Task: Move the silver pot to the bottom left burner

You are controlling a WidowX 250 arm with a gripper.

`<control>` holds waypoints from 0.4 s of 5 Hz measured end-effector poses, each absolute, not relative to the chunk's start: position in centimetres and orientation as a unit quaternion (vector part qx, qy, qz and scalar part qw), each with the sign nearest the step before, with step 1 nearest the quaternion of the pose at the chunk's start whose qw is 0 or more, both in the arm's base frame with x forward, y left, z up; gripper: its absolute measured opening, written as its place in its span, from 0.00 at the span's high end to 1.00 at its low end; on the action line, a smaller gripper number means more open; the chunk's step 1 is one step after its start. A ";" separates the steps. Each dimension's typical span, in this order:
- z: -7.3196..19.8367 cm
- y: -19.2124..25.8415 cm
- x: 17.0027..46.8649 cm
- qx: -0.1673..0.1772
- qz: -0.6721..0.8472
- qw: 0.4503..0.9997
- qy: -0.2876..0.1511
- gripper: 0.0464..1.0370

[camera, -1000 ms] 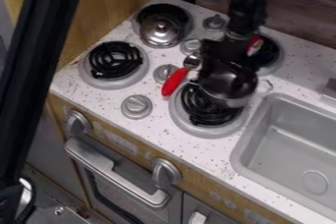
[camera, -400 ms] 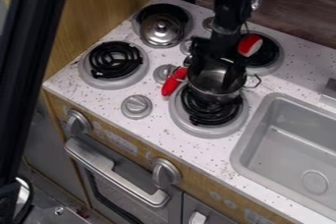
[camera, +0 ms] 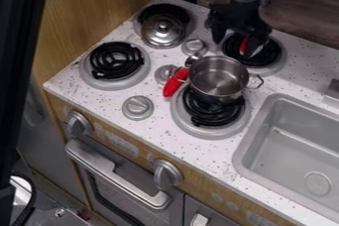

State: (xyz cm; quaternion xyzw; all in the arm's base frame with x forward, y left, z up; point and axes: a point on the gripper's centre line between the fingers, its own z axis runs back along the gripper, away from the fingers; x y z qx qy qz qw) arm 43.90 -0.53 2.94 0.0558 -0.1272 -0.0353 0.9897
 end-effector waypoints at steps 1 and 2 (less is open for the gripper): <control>3.4 -1.2 42.9 0.047 -0.036 0.989 -0.132 0.04; 1.3 -2.5 40.4 0.037 -0.048 0.994 -0.090 0.04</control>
